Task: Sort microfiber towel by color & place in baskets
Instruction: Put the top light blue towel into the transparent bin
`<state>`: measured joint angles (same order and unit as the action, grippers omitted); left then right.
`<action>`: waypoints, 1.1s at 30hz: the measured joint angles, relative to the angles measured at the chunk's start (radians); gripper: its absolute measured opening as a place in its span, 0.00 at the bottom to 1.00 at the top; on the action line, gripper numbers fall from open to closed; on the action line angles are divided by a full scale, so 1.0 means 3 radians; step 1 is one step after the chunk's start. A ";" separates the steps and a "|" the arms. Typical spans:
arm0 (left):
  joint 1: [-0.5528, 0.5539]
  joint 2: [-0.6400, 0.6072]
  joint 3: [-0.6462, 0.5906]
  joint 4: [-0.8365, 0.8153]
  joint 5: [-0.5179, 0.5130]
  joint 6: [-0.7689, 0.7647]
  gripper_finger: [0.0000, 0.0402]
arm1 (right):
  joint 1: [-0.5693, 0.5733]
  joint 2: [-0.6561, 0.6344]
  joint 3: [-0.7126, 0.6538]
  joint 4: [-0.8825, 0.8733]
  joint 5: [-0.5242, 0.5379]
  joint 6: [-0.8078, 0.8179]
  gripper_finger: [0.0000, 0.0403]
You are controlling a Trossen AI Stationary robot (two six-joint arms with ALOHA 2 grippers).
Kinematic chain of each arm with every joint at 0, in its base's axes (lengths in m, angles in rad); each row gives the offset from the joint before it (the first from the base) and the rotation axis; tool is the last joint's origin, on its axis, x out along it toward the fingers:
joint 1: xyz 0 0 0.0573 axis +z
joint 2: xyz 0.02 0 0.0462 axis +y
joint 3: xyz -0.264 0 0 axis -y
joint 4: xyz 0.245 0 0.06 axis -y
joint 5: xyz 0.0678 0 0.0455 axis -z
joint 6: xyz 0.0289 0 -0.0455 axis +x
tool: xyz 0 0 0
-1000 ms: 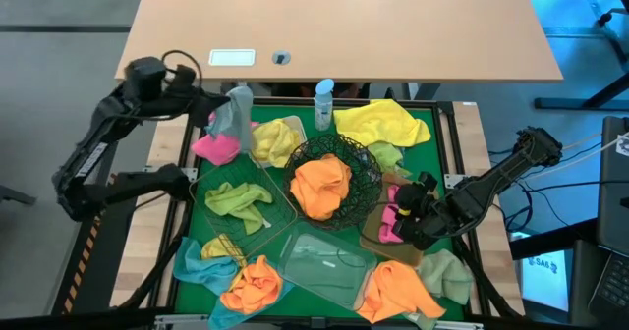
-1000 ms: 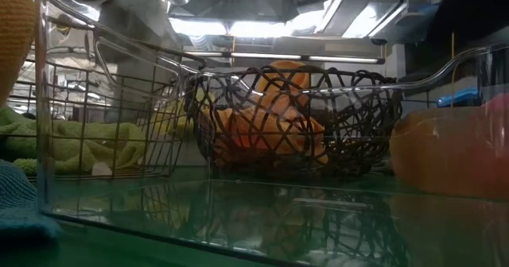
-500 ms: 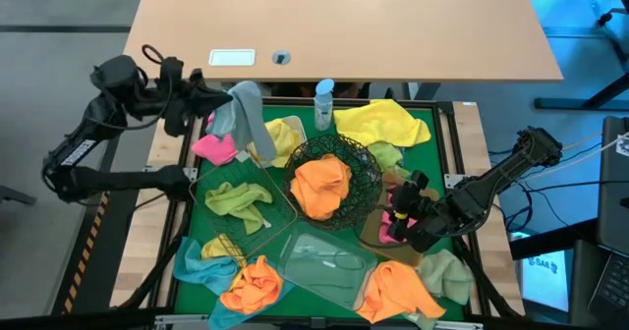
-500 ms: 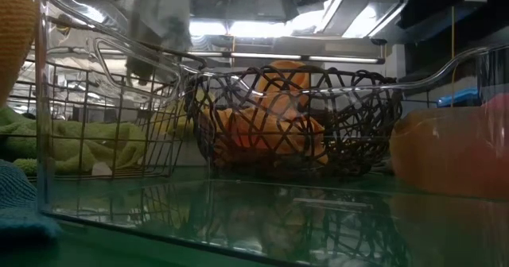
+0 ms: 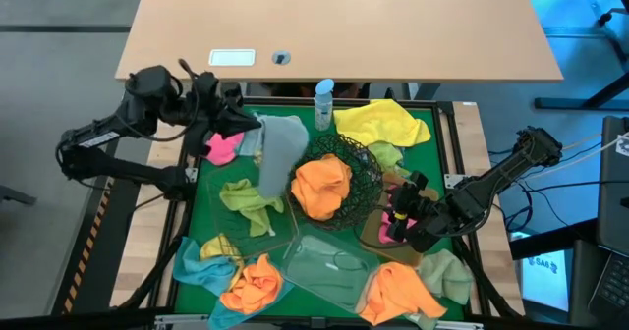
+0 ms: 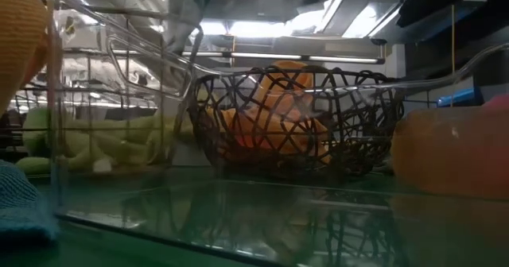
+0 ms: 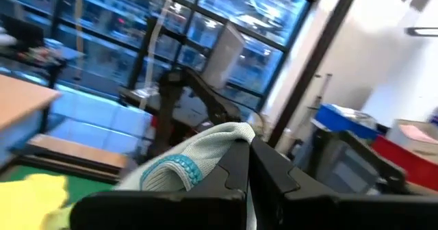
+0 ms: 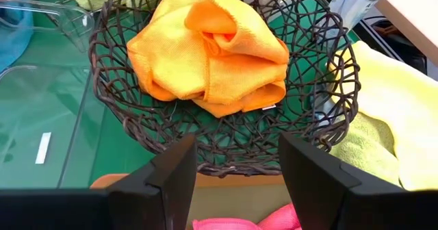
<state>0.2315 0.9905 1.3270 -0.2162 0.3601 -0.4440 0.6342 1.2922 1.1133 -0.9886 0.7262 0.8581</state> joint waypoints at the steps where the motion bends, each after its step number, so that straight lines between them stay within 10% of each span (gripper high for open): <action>1: 0.0004 0.0000 0.0000 -0.0014 -0.0050 0.0053 0.00 | 0.0000 0.0000 0.0000 0.0000 0.0000 -0.0001 0.50; 10: 0.0006 -0.0100 0.0000 -0.0040 -0.0815 0.0934 0.00 | 0.0000 0.0000 0.0000 -0.0001 -0.0010 0.0000 0.50; 26: 0.0006 -0.0563 0.0000 -0.1412 -0.4184 0.1624 0.00 | 0.0001 0.0000 0.0000 -0.0003 -0.0012 -0.0002 0.50; 33: 0.0007 -0.0816 0.0001 -0.2170 -0.4171 0.1080 0.00 | 0.0000 0.0000 0.0000 -0.0003 -0.0012 -0.0002 0.50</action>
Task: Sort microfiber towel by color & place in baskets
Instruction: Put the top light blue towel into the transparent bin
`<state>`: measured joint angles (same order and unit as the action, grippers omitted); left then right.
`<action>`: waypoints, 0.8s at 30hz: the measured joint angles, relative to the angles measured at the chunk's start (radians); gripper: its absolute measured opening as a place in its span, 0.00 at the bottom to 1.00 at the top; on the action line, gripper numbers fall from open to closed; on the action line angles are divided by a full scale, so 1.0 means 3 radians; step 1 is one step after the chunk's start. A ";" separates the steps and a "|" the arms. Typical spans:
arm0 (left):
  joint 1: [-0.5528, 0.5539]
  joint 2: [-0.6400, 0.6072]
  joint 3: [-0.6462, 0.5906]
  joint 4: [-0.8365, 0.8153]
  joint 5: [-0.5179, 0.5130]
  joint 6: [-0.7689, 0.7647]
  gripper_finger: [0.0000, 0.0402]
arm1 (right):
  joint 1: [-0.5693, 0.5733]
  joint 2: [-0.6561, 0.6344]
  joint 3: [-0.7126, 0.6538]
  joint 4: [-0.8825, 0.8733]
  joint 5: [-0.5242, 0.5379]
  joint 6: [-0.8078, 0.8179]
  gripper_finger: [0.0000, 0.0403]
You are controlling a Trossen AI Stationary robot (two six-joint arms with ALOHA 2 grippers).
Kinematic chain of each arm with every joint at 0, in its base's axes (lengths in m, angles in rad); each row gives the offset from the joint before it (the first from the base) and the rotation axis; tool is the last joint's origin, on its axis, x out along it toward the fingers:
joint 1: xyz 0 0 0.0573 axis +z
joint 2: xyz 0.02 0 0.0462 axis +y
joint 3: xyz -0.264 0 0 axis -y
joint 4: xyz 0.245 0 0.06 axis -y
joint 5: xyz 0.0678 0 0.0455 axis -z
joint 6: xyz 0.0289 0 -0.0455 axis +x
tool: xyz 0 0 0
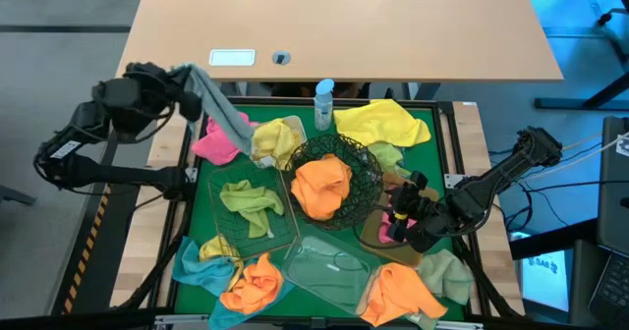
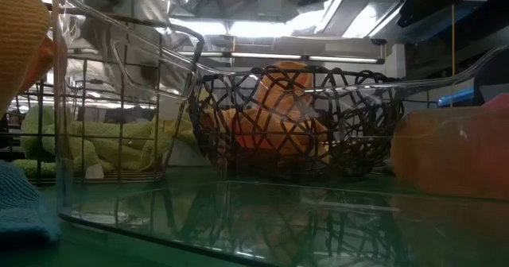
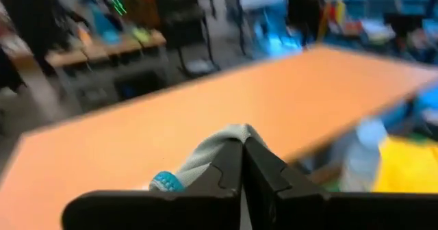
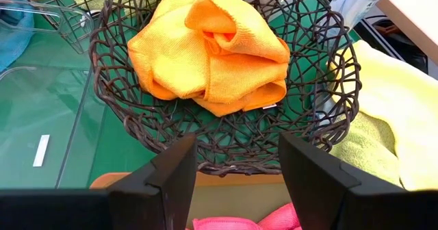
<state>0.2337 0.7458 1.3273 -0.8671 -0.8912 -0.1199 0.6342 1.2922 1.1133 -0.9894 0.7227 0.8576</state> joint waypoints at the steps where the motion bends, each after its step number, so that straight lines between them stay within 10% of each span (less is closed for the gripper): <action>1: -0.0001 -0.0012 0.0000 -0.0185 0.0112 -0.0123 0.00 | 0.0000 0.0000 0.0000 0.0000 0.0000 0.0000 0.50; 9: -0.0001 0.0089 -0.0001 -0.1414 0.0336 -0.0908 0.00 | 0.0001 0.0000 0.0000 0.0000 -0.0001 0.0000 0.50; 24: 0.0186 0.0207 -0.0019 -0.2348 -0.0693 -0.1675 0.00 | 0.0000 0.0000 0.0000 0.0000 -0.0001 0.0000 0.50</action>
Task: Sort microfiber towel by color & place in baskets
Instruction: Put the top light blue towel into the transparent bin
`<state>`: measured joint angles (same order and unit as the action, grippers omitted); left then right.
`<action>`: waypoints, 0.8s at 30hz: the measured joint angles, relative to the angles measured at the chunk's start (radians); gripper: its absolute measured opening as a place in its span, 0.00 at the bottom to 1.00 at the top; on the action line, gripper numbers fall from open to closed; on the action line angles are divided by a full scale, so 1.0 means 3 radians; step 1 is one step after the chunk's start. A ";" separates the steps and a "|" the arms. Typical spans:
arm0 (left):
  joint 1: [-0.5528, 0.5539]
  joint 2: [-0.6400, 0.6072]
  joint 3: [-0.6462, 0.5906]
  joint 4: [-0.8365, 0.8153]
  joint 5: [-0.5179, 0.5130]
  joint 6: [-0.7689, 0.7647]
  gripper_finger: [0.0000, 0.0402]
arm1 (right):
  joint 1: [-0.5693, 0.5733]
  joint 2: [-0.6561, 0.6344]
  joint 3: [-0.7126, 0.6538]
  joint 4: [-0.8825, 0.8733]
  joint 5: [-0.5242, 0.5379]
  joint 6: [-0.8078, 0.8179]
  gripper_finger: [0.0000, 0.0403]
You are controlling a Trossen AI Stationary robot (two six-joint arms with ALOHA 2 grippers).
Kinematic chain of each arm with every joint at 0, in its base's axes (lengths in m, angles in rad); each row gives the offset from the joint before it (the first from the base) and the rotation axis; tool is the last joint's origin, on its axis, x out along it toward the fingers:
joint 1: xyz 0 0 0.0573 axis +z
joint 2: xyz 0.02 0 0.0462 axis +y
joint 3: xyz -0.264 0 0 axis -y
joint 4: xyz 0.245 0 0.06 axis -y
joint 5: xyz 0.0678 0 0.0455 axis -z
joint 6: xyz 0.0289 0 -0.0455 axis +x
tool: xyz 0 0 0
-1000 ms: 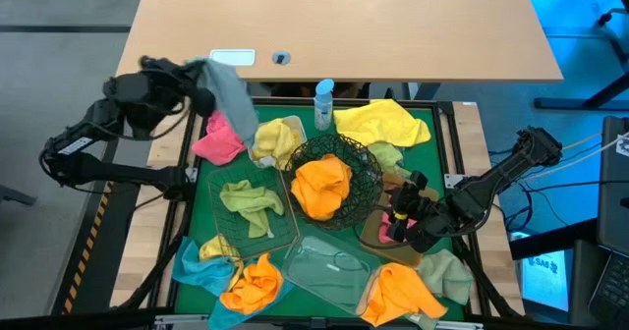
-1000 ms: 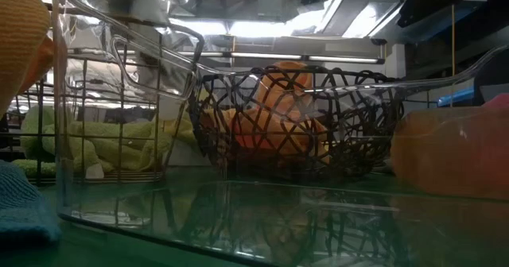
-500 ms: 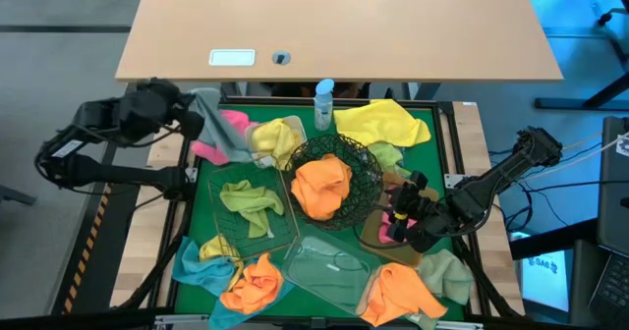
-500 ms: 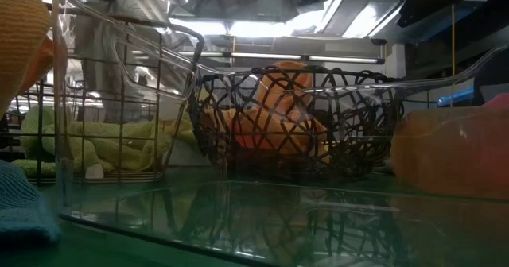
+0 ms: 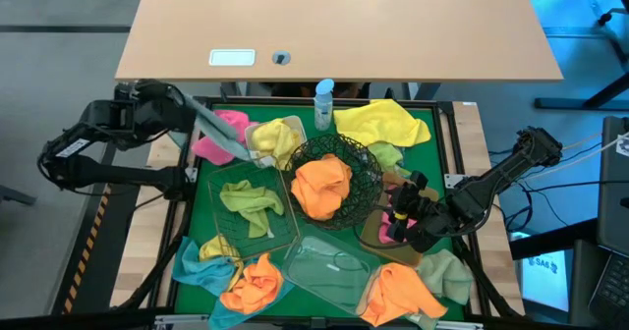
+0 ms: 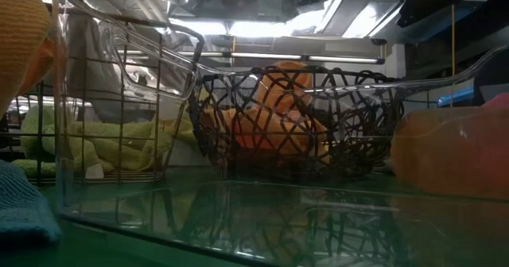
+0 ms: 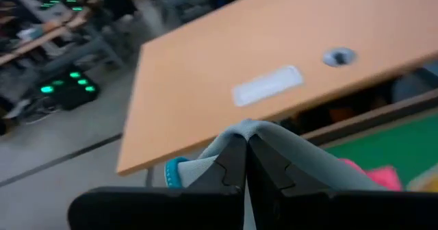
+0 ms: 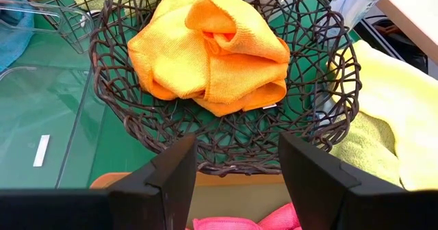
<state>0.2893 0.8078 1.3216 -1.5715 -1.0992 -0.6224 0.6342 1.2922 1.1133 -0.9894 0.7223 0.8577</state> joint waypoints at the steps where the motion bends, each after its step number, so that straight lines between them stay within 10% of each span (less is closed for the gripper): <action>1: 0.0053 0.0000 -0.0001 0.0001 -0.0064 0.0000 0.00 | 0.0000 0.0000 0.0000 0.0000 0.0000 0.0000 0.50; 24: 0.1414 -0.0057 0.0000 0.0006 0.0140 0.0360 0.00 | 0.0000 -0.0001 0.0000 0.0001 0.0001 0.0000 0.50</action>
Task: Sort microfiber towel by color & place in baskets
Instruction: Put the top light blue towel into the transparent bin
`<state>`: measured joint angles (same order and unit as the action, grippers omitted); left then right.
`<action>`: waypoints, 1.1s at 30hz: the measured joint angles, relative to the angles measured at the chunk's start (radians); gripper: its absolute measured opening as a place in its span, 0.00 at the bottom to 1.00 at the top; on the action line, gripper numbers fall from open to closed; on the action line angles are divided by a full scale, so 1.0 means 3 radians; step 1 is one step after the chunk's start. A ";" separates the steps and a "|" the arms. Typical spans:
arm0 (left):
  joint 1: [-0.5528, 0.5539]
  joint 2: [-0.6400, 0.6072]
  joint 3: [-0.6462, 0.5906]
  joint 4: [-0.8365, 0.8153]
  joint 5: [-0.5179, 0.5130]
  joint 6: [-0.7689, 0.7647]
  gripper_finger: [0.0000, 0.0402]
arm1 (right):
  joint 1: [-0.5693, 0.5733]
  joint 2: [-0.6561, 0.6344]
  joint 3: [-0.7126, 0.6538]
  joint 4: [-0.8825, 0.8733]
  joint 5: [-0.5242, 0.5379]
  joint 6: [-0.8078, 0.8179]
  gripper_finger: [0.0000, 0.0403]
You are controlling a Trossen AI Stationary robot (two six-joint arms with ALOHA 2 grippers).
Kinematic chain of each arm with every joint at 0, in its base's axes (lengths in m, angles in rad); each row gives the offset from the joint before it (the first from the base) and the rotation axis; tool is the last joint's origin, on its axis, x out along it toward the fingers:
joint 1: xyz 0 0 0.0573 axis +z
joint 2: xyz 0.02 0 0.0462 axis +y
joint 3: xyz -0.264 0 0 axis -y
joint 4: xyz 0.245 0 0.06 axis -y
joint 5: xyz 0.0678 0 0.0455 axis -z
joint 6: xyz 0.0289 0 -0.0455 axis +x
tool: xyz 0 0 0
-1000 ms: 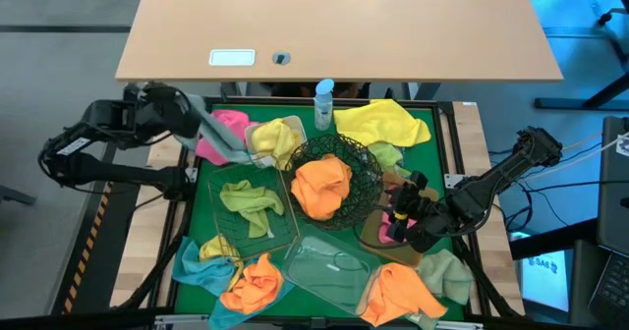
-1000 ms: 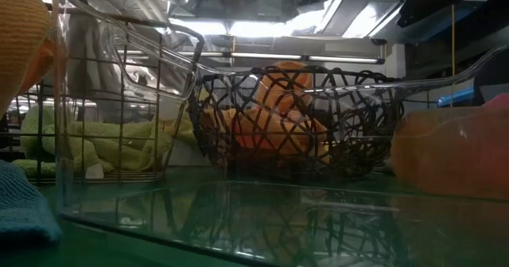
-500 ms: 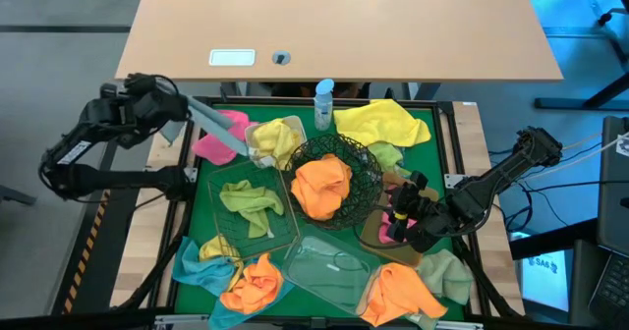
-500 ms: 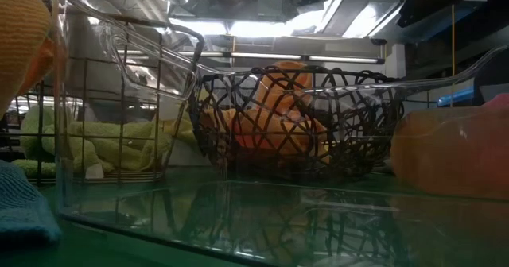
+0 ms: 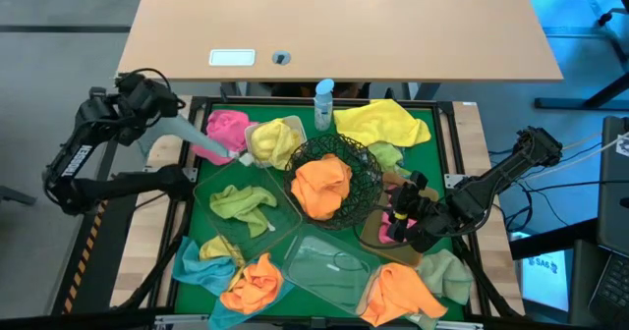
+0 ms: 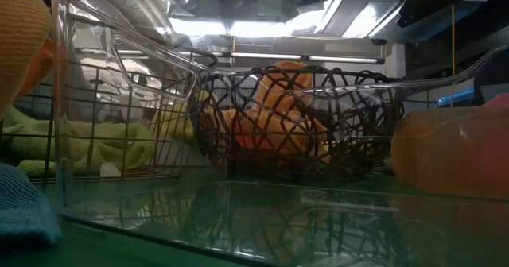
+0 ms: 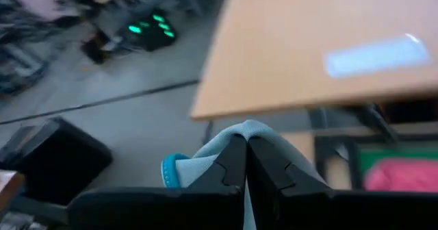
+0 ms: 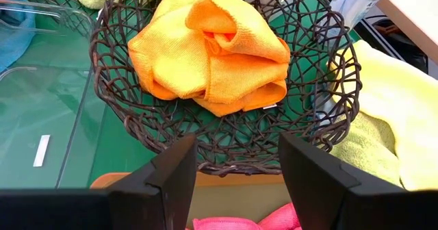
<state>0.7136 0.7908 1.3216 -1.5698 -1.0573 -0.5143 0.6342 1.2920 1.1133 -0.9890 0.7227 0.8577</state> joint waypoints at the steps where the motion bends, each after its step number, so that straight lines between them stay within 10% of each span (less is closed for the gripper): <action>1: 0.0000 -0.0001 0.0000 0.0012 0.0159 0.0076 0.00 | 0.0001 0.0001 0.0000 0.0000 0.0000 0.0000 0.50; 10: -0.0001 0.0004 0.0000 0.0059 0.1781 0.0785 0.00 | 0.0001 0.0001 0.0000 0.0000 0.0004 0.0000 0.50; 33: -0.0001 0.0083 -0.0665 0.0552 0.2895 0.0993 0.03 | 0.0001 0.0001 0.0000 -0.0001 0.0009 0.0000 0.50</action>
<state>0.7132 0.8156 1.1222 -1.4042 -0.1889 -0.2164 0.6344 1.2922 1.1133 -0.9894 0.7254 0.8577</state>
